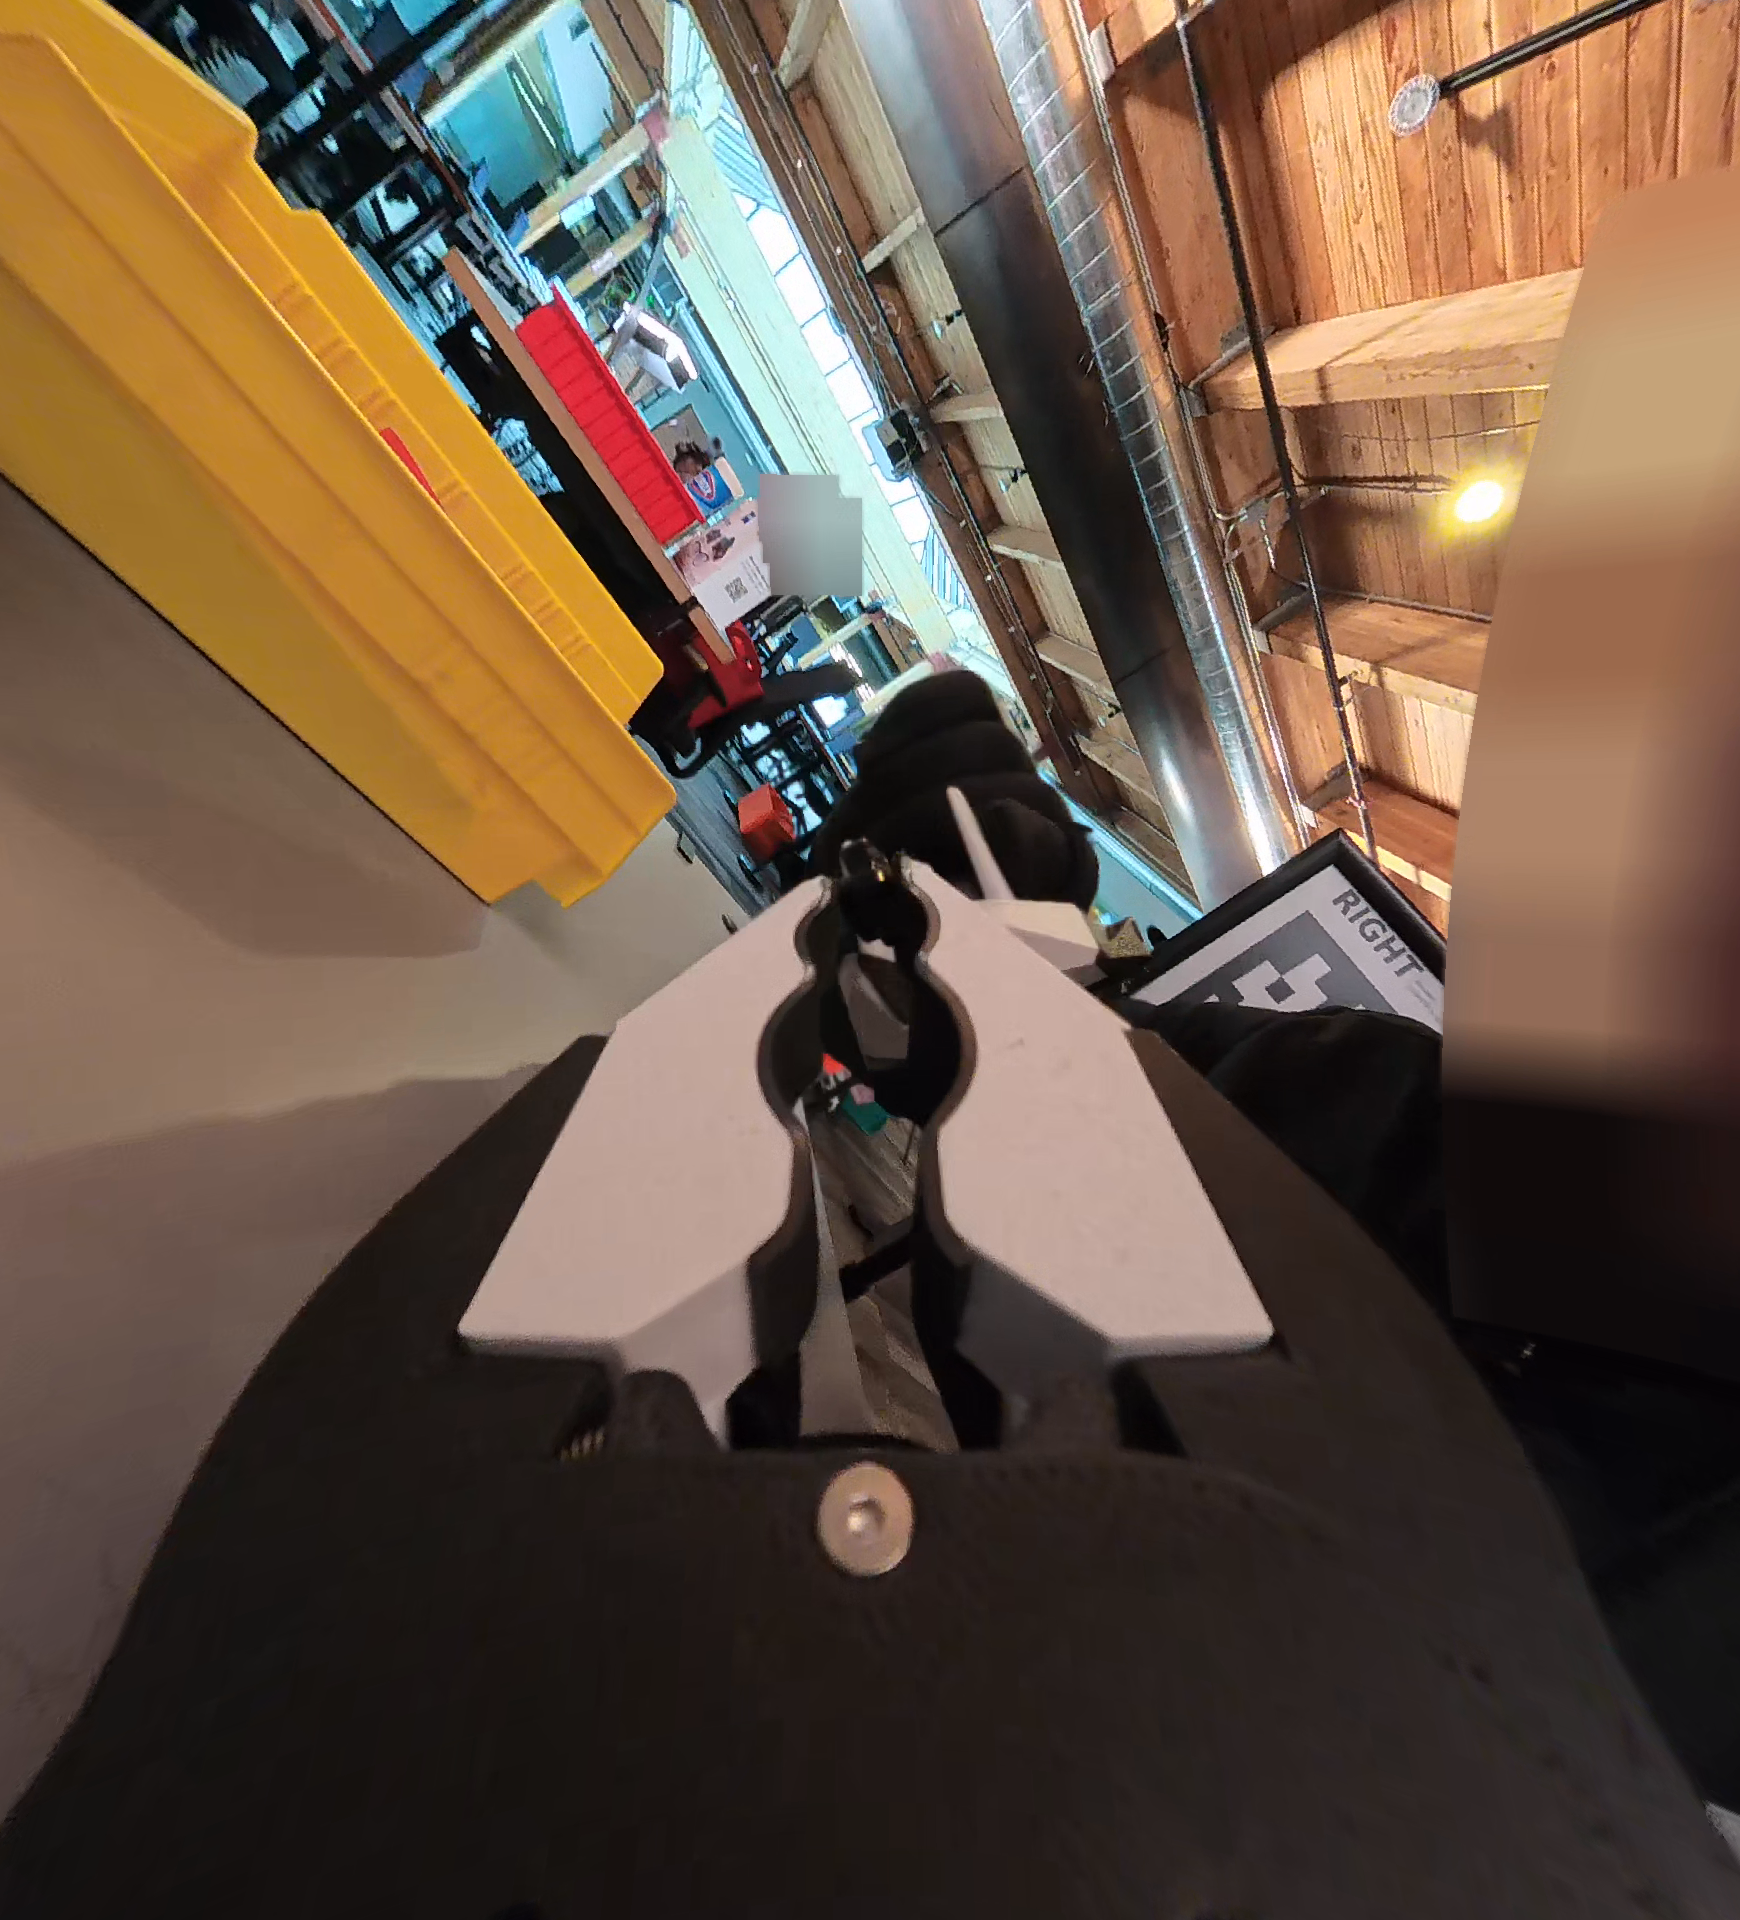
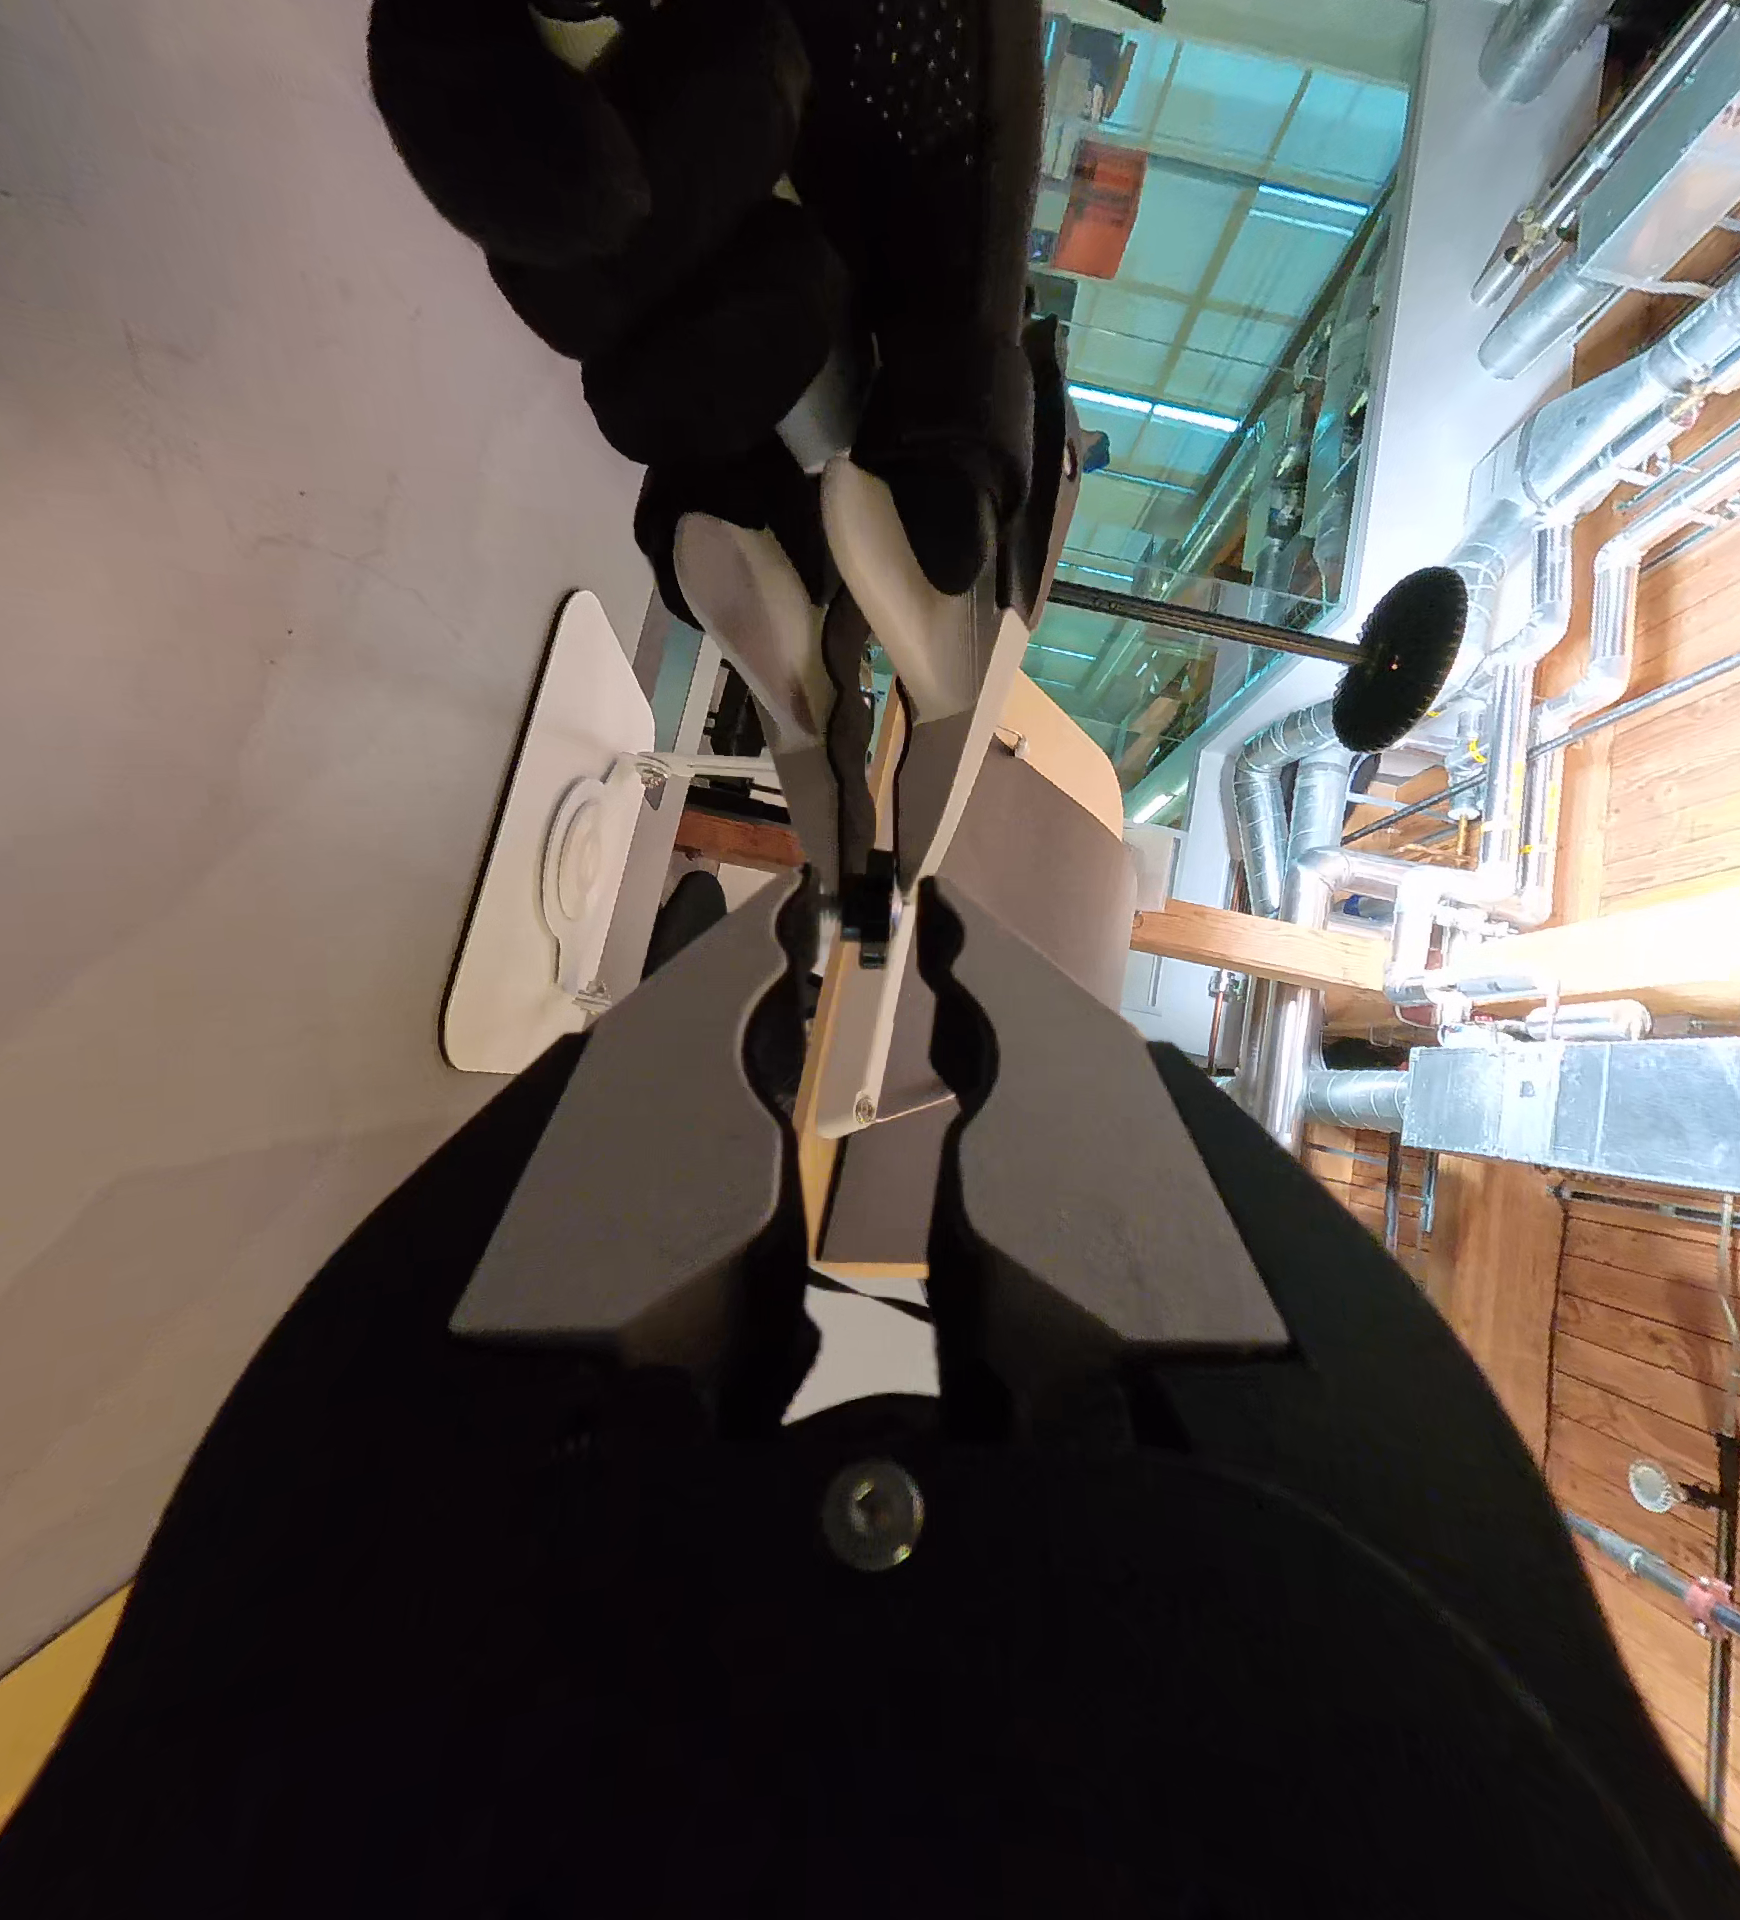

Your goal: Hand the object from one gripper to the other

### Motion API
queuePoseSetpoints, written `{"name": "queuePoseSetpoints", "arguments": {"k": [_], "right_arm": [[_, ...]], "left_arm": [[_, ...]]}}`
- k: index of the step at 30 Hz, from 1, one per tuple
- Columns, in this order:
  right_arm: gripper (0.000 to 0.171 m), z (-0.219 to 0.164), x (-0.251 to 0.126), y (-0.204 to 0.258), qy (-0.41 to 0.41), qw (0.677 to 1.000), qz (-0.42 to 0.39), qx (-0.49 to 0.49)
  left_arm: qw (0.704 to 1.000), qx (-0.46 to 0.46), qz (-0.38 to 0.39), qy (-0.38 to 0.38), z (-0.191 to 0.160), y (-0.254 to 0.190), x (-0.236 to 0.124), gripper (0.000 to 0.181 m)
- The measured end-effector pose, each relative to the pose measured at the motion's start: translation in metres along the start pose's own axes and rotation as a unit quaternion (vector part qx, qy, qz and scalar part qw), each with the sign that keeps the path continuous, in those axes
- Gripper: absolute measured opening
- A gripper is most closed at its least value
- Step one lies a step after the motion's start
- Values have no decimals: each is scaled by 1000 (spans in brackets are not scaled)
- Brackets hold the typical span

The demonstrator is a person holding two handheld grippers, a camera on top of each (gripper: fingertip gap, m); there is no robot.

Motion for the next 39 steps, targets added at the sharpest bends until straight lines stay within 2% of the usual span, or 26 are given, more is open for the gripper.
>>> {"name": "queuePoseSetpoints", "arguments": {"k": [4, 6, 8, 10, 11, 13, 15, 17, 20, 24, 29, 39], "right_arm": [[15, -1, -1, -1, 4, 1000, 4, 26], [19, -2, -2, -7, 3, 992, 18, 125], [21, -9, -3, -14, 11, 964, 36, 263], [19, -17, -4, -23, 10, 911, 44, 409], [18, -20, -4, -26, 0, 873, 53, 485], [16, -21, -4, -32, -35, 776, 80, 624], [16, -20, -3, -35, -77, 691, 103, 711], [14, -22, -1, -34, -92, 654, 106, 744], [10, -20, -1, -34, -112, 624, 116, 765], [2, -20, -3, -35, -123, 610, 118, 774], [4, -19, -3, -35, -135, 585, 134, 788], [2, -16, -4, -34, -149, 577, 138, 791]], "left_arm": [[999, 24, -2, -22, 6, -5, -6, 7], [997, 67, 6, -26, 10, -9, -9, 7], [991, 131, 21, -20, 13, -16, -11, 7], [977, 208, 51, 2, 13, -21, -12, 7], [968, 243, 59, 14, 13, -25, -10, 7], [950, 302, 73, 35, 11, -31, -7, 7], [927, 360, 79, 65, 7, -39, -1, 7], [902, 414, 81, 90, 1, -46, 6, 7], [886, 447, 78, 95, -1, -55, 10, 7], [886, 450, 72, 86, -1, -56, 9, 7], [882, 459, 68, 84, -3, -57, 11, 7], [879, 466, 62, 87, -5, -59, 14, 4]]}}
Point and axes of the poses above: each gripper's, where its closed fingertips meet, x out along the fingers, z out of its top, y = z × x across the jaws, the point moved 4 cm from there along -x, back along the fingers, and after that the axes turned 10 degrees about -z, right-handed, at the moved point
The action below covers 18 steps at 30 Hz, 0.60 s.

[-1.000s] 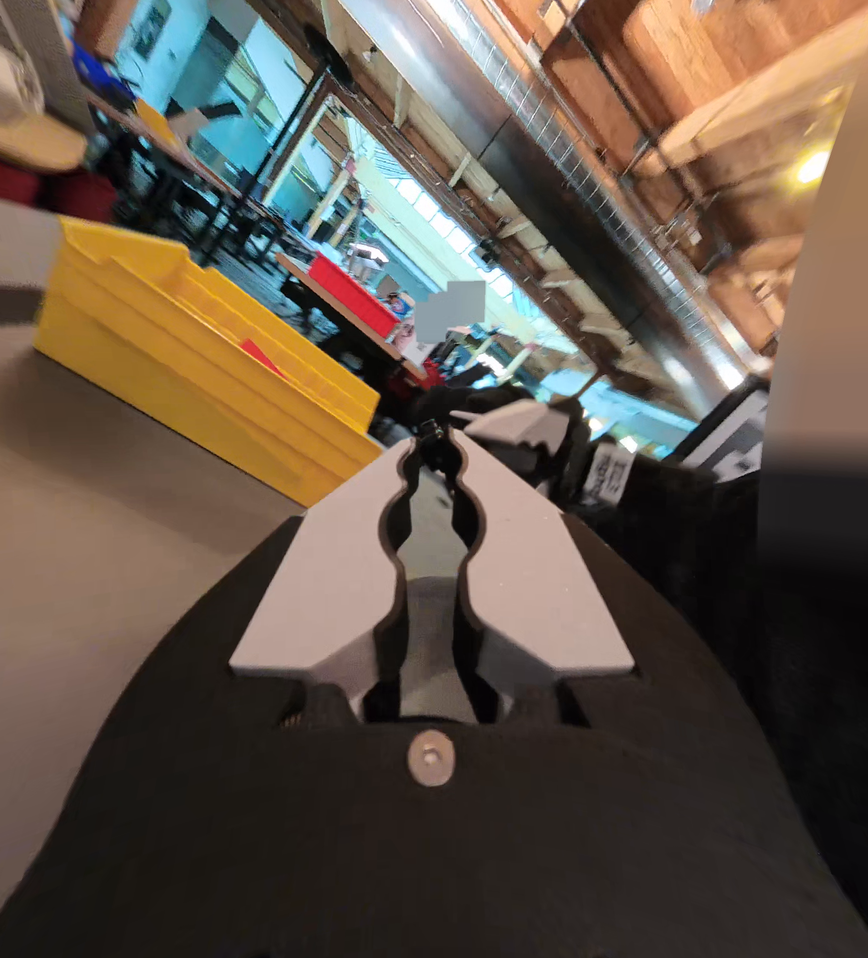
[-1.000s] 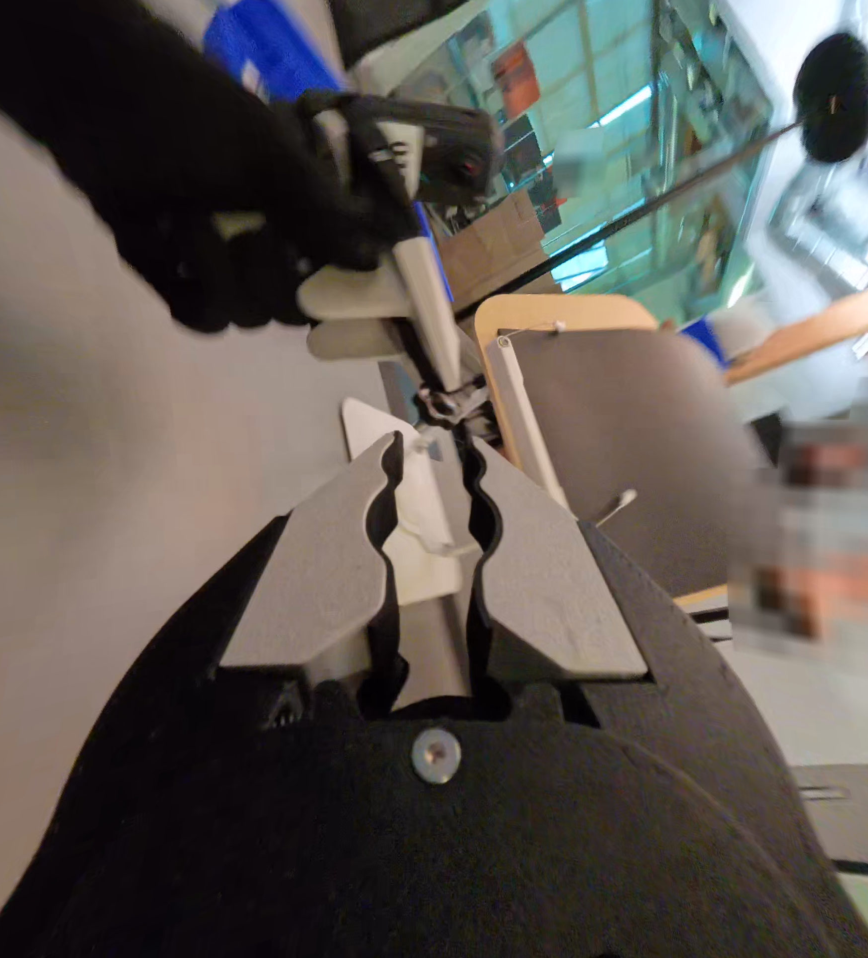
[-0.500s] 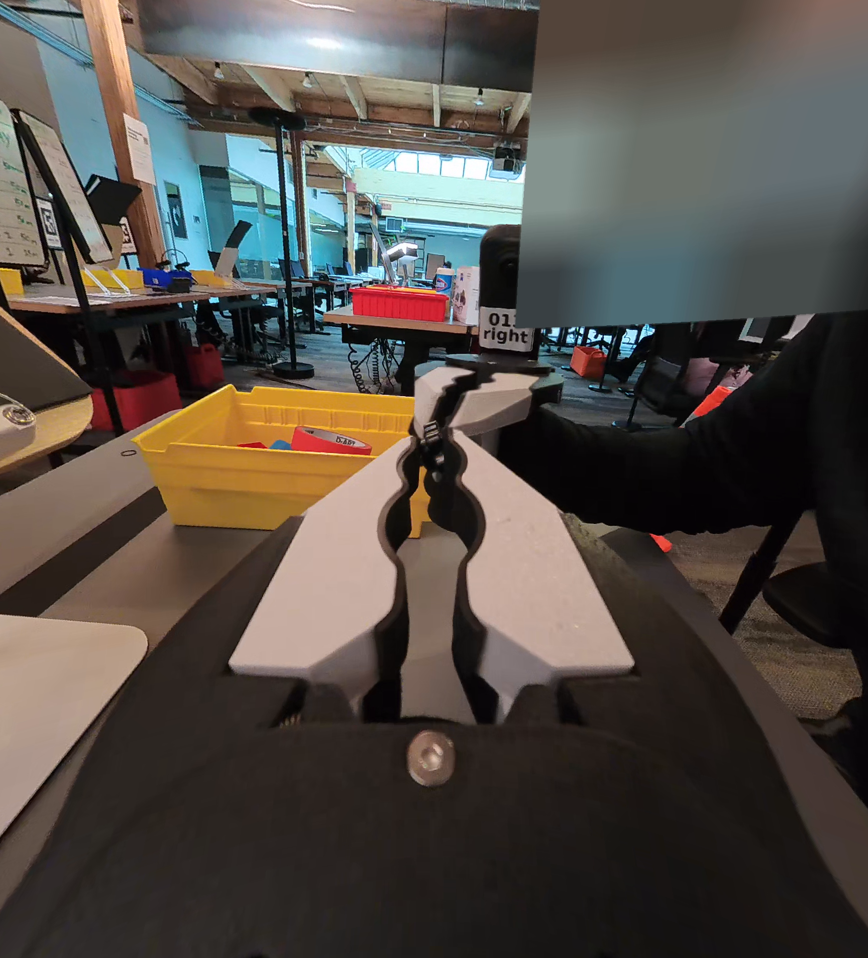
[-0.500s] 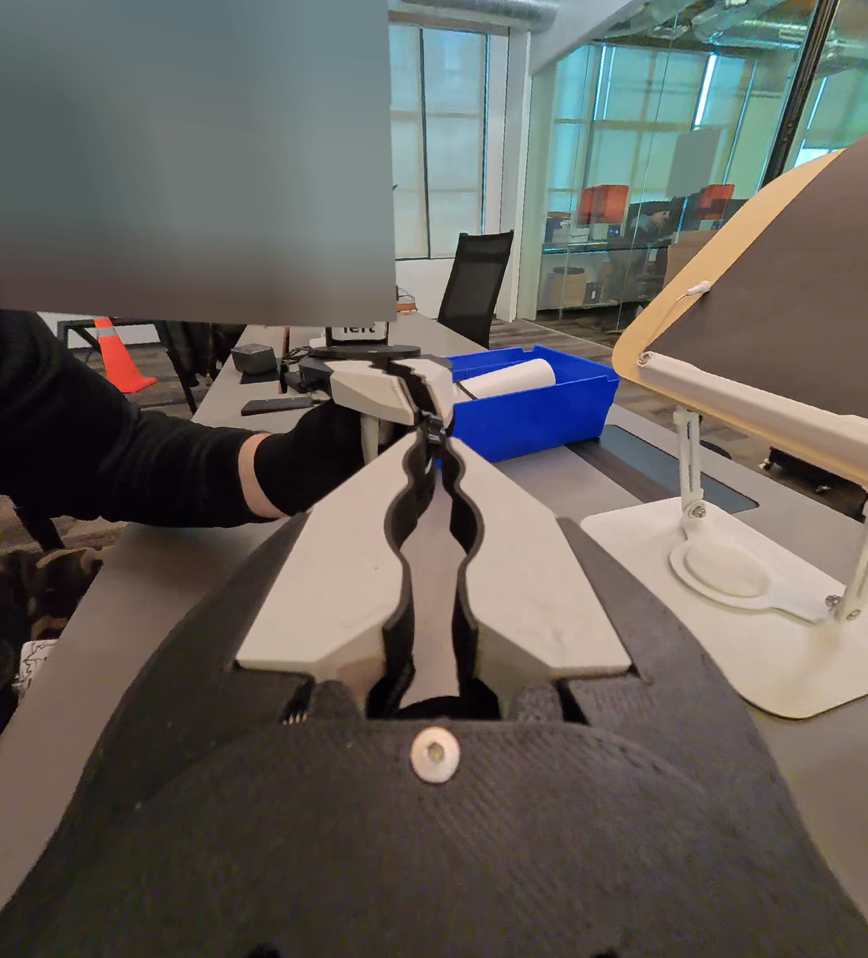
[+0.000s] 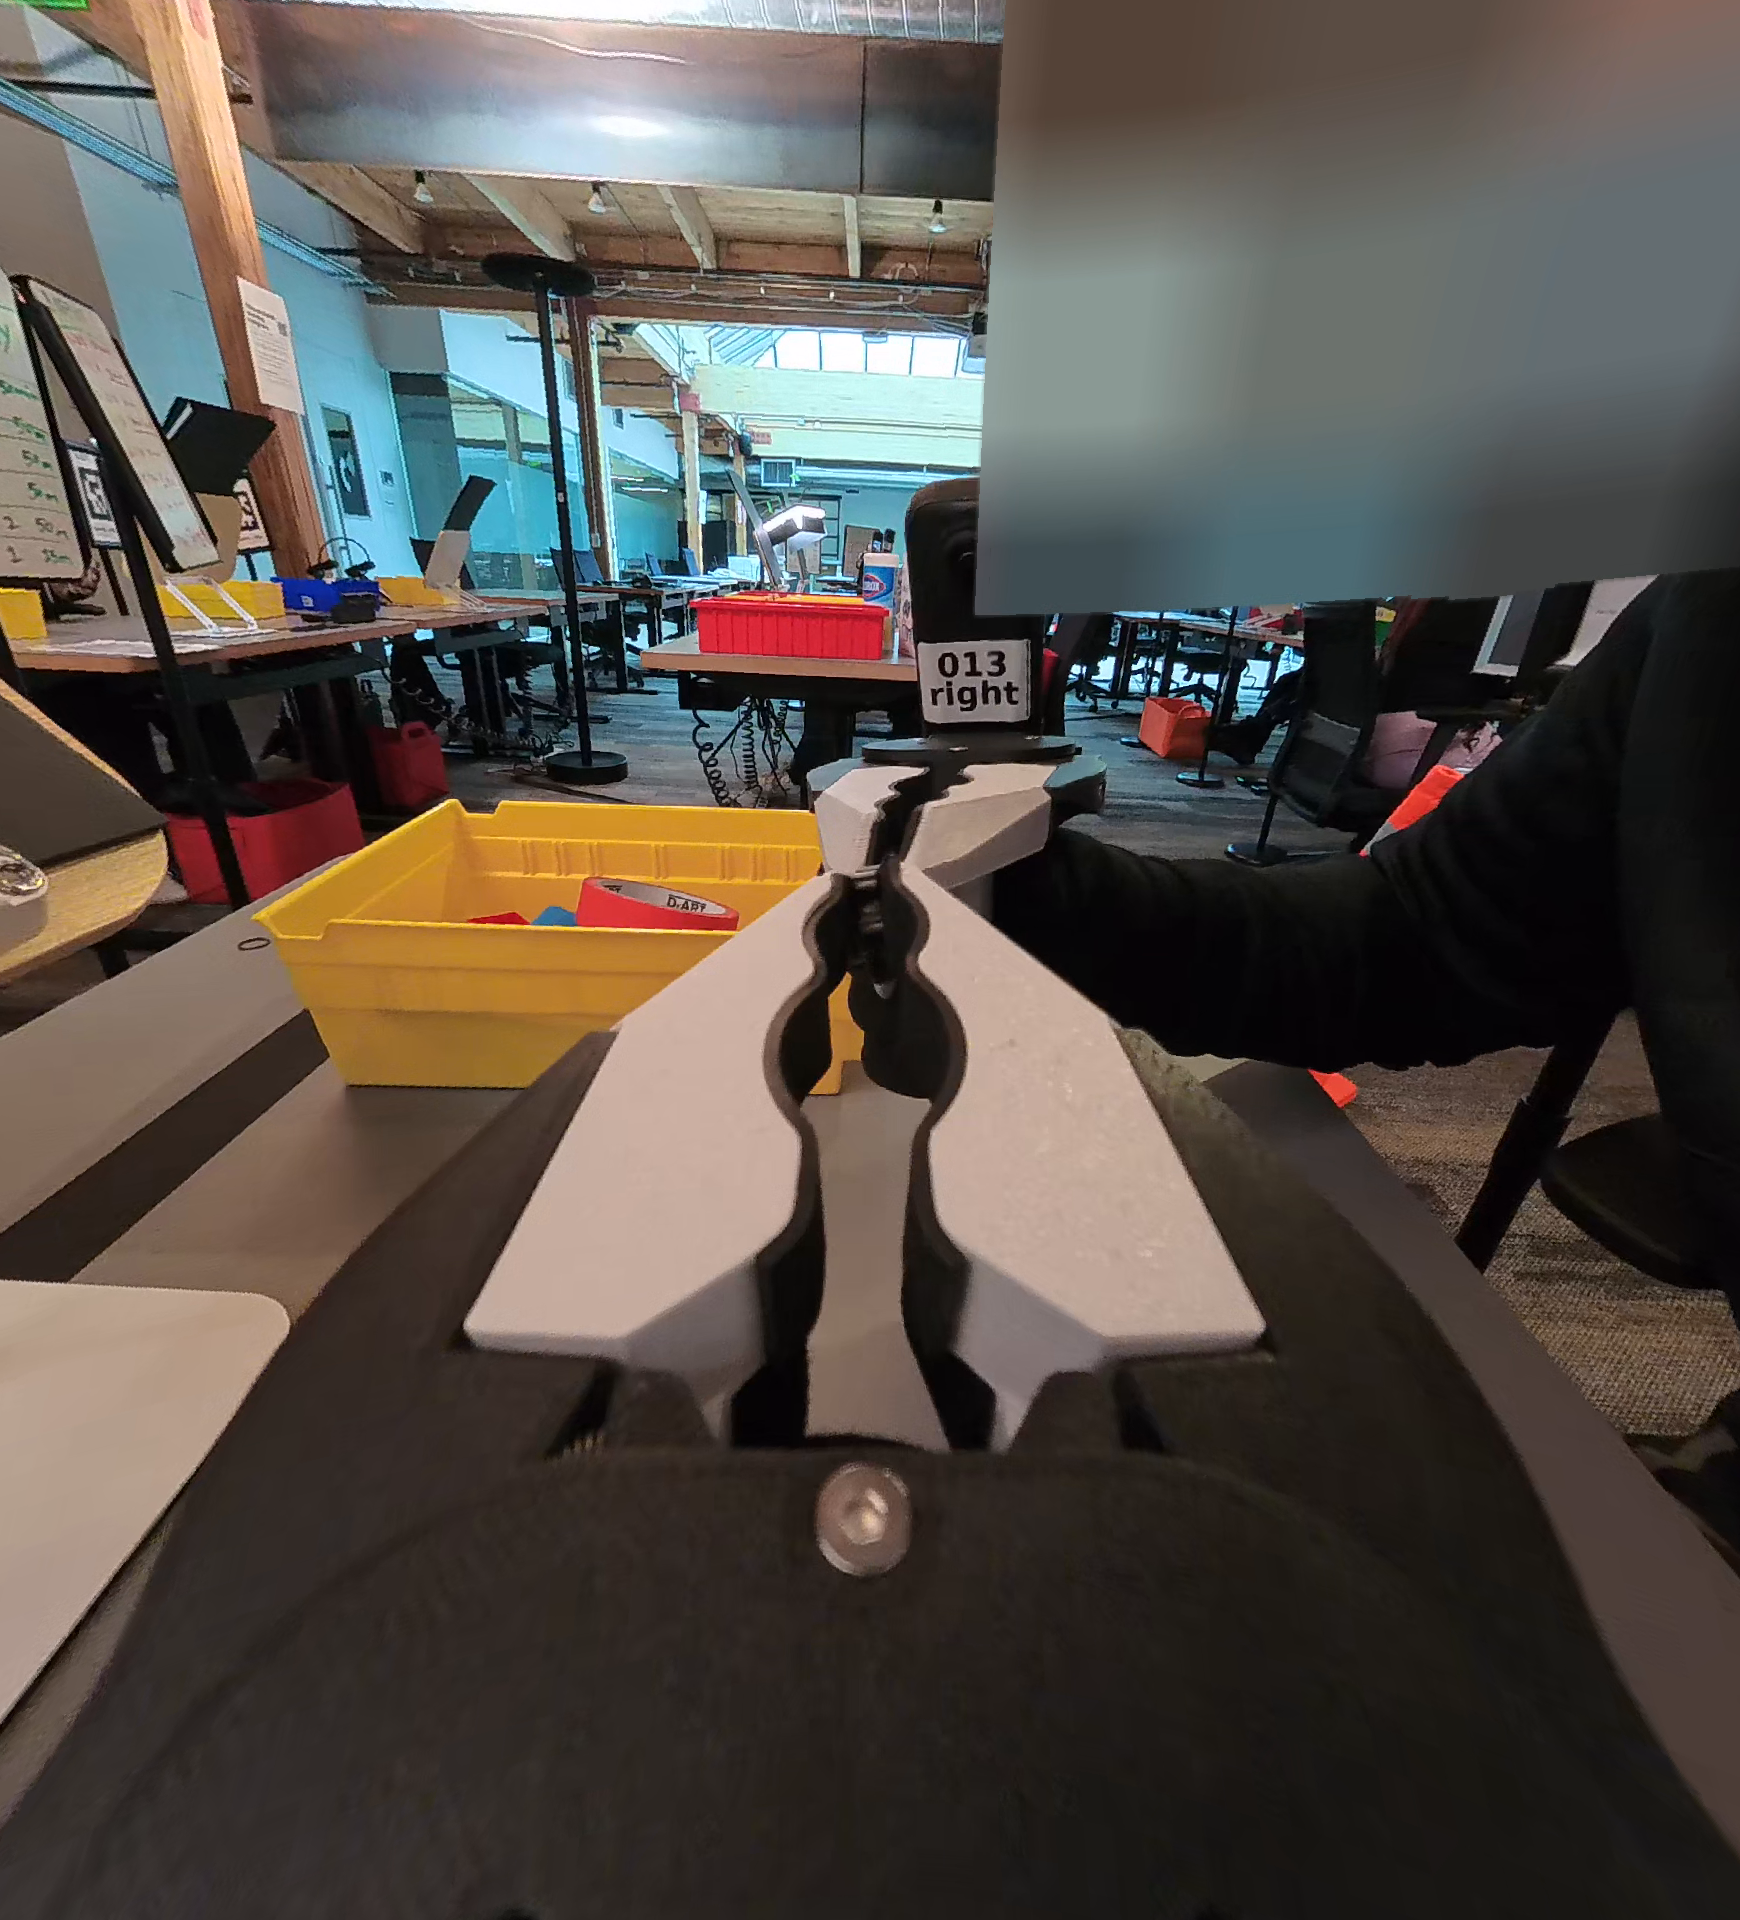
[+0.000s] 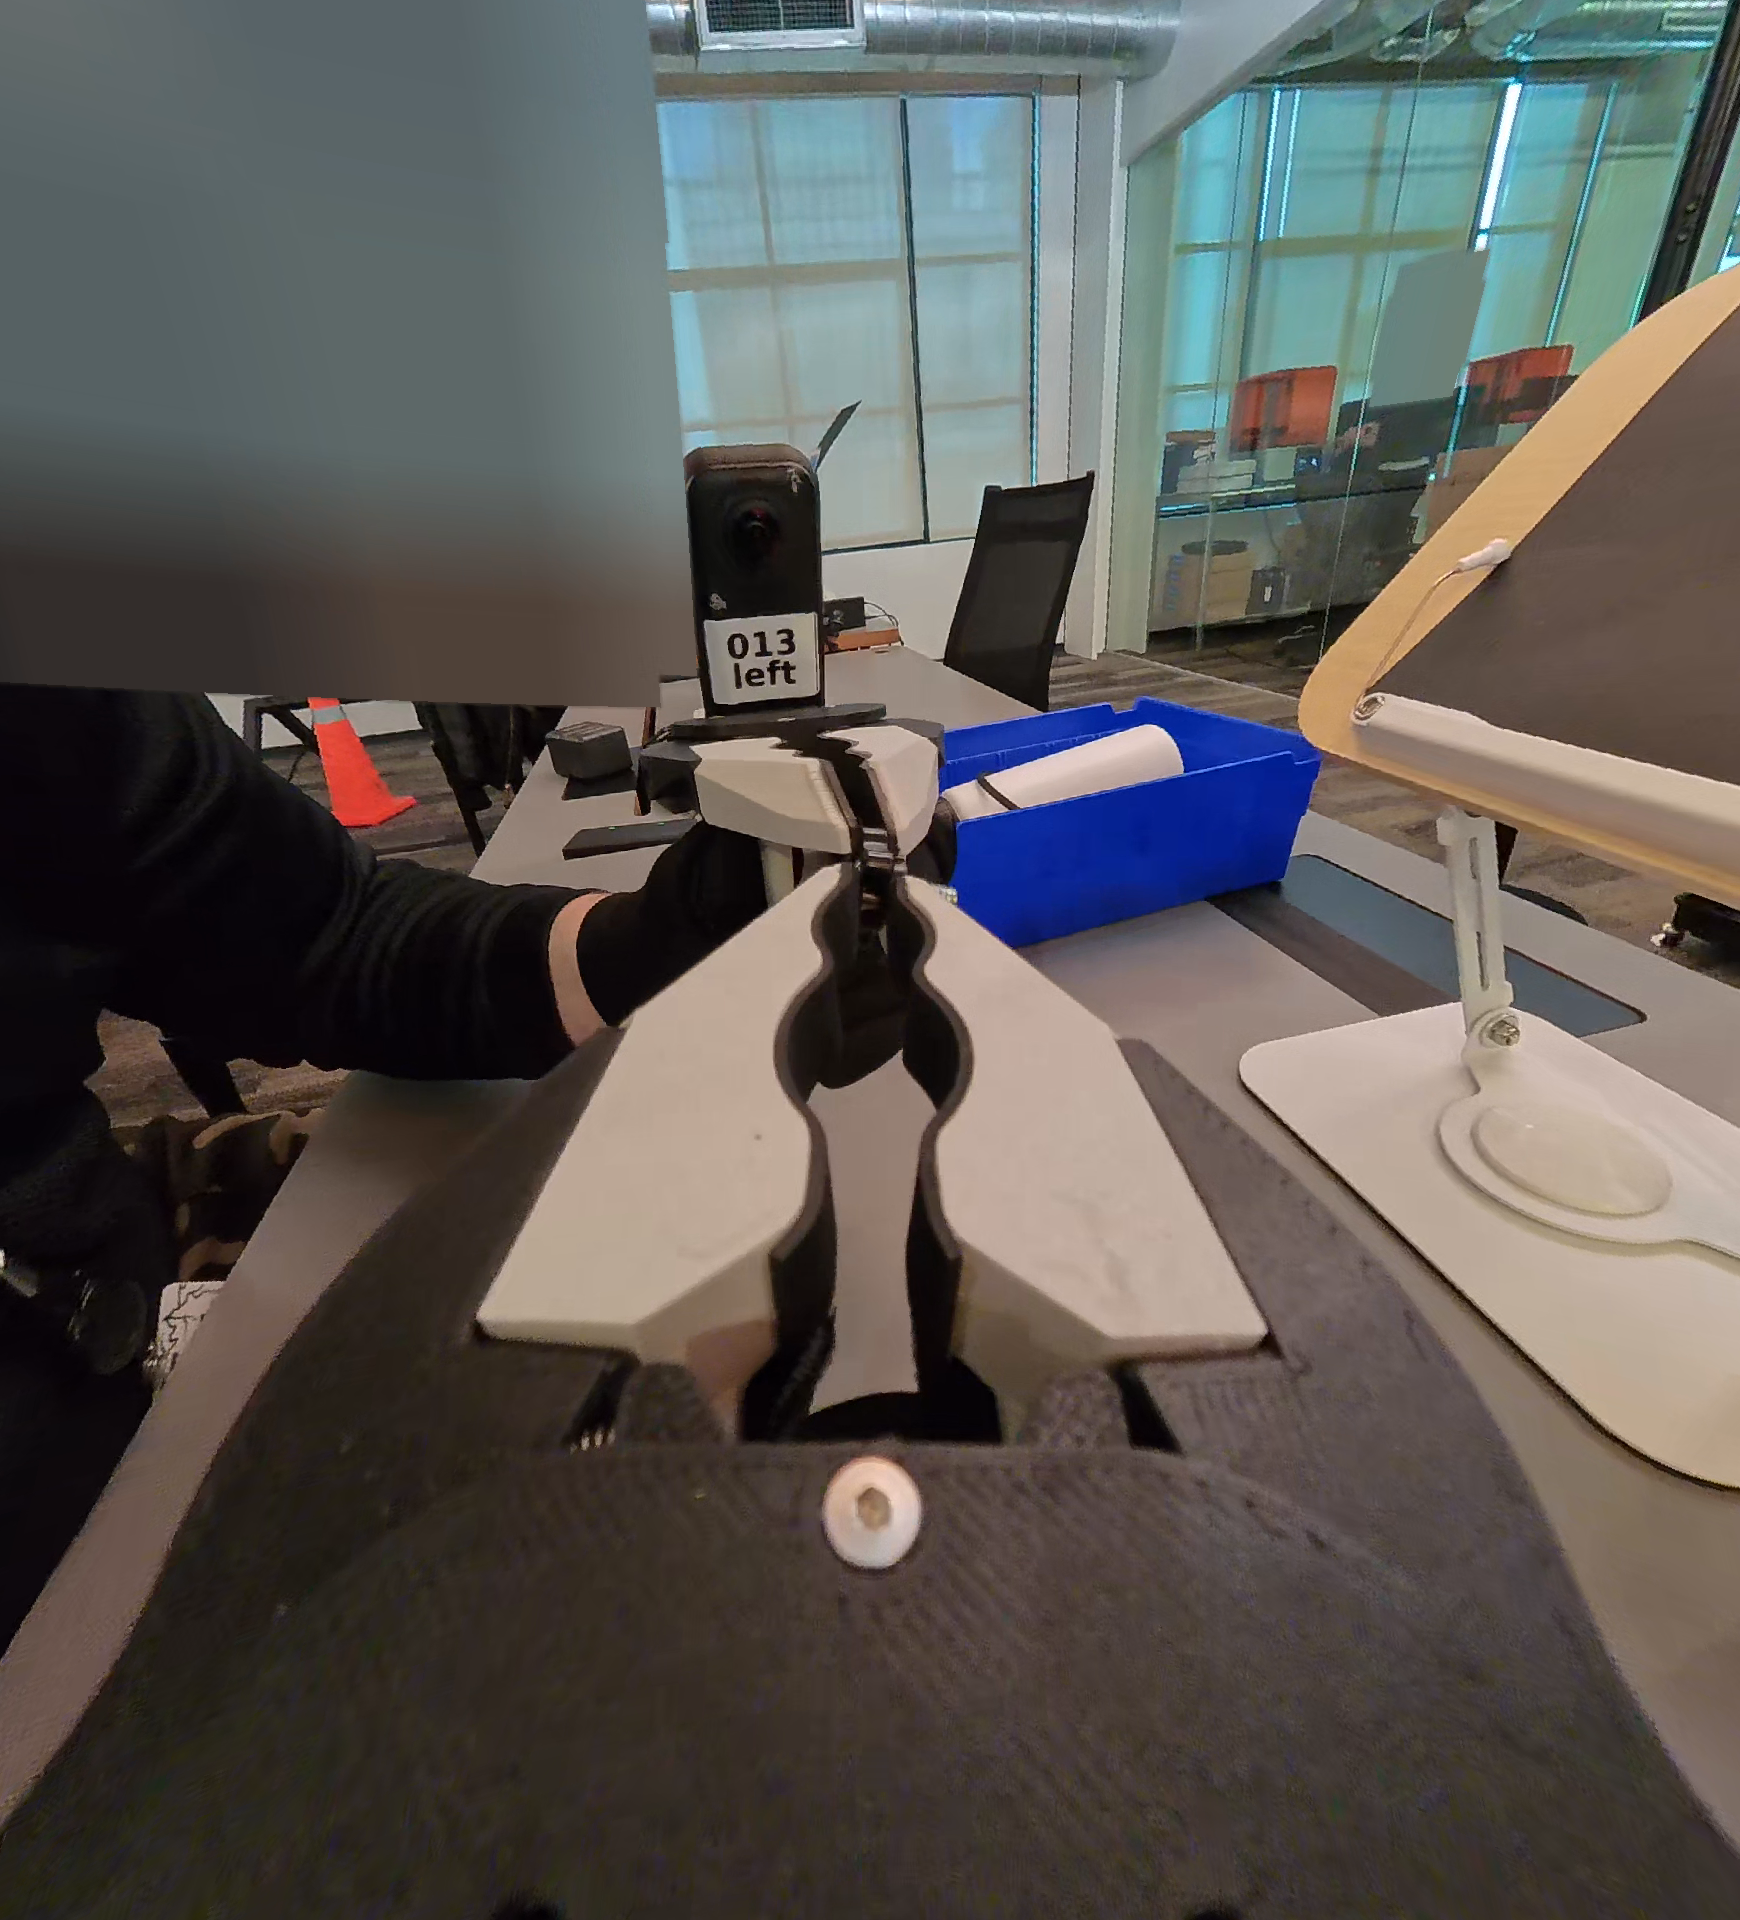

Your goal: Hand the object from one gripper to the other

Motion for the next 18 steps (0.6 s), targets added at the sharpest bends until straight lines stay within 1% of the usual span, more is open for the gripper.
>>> {"name": "queuePoseSetpoints", "arguments": {"k": [9, 16, 18], "right_arm": [[2, 0, -1, 0, -3, 999, -19, -46], [2, 4, -3, -1, 9, 988, -61, -141], [2, 5, -5, -4, 22, 973, -94, -211]], "left_arm": [[1000, -11, -4, 1, -1, 2, 2, 4], [1000, -23, 7, -5, 0, 5, 0, 15], [999, -35, 10, -14, 3, 6, -4, 16]]}}
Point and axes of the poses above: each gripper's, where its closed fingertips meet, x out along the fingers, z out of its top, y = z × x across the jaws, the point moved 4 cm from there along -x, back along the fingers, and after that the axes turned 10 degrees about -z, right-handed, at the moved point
